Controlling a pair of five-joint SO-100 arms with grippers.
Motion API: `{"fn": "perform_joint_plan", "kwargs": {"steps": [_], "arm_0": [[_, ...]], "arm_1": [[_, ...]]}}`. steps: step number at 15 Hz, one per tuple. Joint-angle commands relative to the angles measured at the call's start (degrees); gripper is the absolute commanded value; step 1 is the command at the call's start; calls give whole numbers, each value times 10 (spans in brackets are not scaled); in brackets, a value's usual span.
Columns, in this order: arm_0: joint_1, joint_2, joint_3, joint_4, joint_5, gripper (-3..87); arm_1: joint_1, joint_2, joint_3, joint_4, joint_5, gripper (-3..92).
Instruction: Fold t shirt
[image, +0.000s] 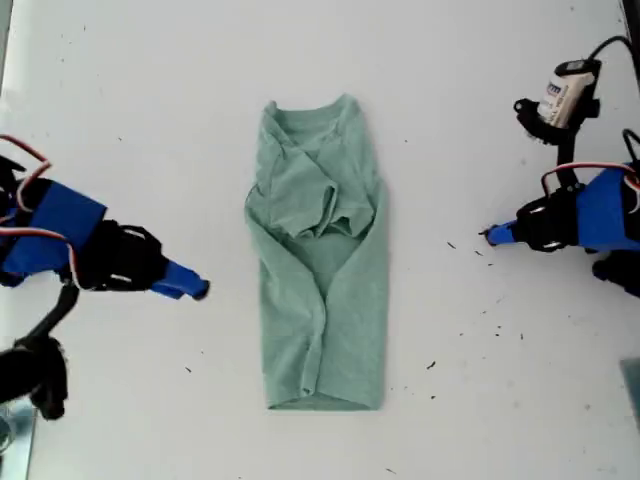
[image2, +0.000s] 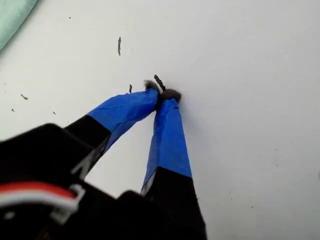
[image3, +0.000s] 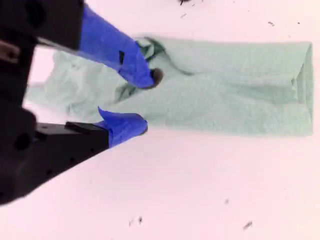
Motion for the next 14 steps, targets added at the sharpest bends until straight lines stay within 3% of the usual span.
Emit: {"fn": "perform_joint_plan", "kwargs": {"steps": [1, 3, 5, 7, 8, 9, 11, 14], "arm_0": [[21, 342, 366, -28, -99, -1], [4, 404, 408, -18, -84, -2], [-7, 314, 345, -14, -75, -2], [1, 169, 184, 11, -61, -2], [21, 69, 67, 34, -54, 149], [39, -33, -62, 57, -40, 242], [64, -234, -314, 98, 10, 269], [81, -494, -582, 131, 56, 282]], "arm_1": [[-4, 7, 19, 4, 5, 22], [-4, 7, 19, 4, 6, 22], [-14, 7, 14, 5, 19, 23], [-77, -33, -63, -13, 81, 22], [-109, -129, -165, -28, 116, 128], [-142, -270, -296, -35, 144, 221], [-203, -535, -560, -20, 171, 322], [-261, -900, -942, 71, 200, 317]]}}
